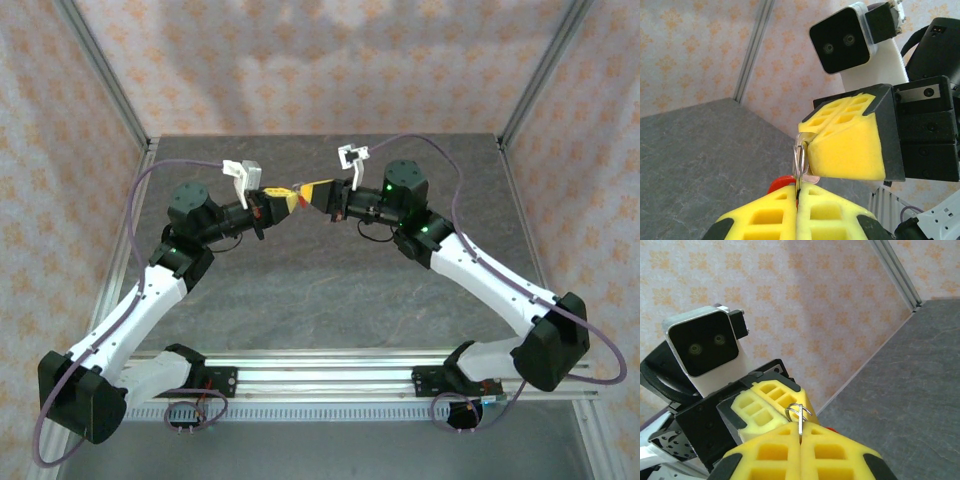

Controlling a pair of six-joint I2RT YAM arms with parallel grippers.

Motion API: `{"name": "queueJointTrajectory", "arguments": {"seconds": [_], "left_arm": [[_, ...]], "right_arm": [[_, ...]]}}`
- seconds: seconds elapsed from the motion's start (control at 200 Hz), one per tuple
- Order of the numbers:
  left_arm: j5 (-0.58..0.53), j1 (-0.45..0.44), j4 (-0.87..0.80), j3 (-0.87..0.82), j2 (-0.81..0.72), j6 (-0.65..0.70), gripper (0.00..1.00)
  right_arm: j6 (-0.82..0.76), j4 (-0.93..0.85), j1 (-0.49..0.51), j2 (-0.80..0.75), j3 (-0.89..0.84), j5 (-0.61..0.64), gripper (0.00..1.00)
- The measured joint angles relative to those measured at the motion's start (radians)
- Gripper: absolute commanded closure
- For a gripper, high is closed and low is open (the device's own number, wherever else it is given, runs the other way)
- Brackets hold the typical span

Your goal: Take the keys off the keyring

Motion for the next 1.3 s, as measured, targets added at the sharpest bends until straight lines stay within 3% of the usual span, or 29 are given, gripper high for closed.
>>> {"name": "queueJointTrajectory", "arguments": {"seconds": [0.571, 1.301], "left_arm": [[0.015, -0.005, -0.060, 0.015, 0.011, 0.001, 1.00], [0.075, -0.008, -0.106, 0.016, 0.011, 0.015, 1.00]], "right_arm": [[-0.259, -0.179, 0.069, -0.019, 0.057, 0.176, 1.00], [-0.798, -0.267, 0.255, -0.072, 0.051, 0.536, 1.00]]}}
